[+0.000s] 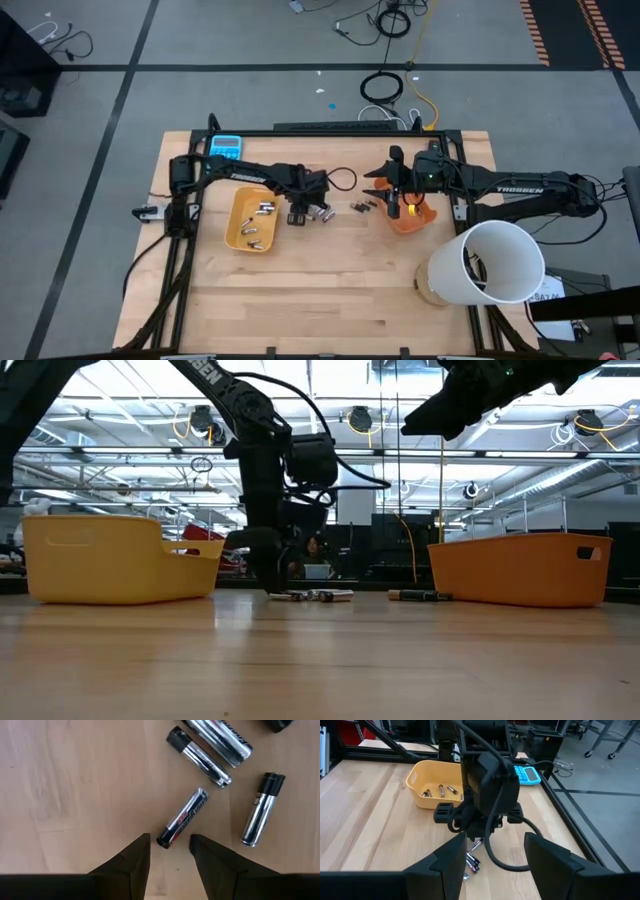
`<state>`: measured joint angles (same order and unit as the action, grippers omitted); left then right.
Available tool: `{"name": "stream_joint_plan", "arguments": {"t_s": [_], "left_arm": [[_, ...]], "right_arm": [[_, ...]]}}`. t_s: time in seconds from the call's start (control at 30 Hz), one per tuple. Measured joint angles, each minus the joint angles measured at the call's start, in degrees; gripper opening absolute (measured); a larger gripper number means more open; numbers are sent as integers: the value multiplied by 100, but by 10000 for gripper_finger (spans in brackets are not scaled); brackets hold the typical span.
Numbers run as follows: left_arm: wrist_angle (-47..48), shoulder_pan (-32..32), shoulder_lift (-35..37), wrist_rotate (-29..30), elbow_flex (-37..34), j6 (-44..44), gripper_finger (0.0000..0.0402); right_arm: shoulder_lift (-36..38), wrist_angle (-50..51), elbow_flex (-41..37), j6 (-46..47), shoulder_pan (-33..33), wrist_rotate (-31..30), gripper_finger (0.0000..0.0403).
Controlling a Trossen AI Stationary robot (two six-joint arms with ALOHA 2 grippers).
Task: Sort batteries
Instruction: Put the silver battery into the yellow bin
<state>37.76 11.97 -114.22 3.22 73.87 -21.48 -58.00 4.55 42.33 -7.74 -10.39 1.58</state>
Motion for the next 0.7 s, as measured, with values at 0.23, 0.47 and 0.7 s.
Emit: {"name": "stream_joint_plan", "arguments": {"t_s": [0.23,0.47,0.7], "left_arm": [[-131,-59,-311,63,17,-555,118],[-192,-58,-286,87,-1,-584,27],[-203,-246,-280,458,40,-588,22]], "right_arm": [[0,5,0,3,0,1,189],[0,5,0,-19,0,1,189],[0,7,0,-14,0,1,189]]}}
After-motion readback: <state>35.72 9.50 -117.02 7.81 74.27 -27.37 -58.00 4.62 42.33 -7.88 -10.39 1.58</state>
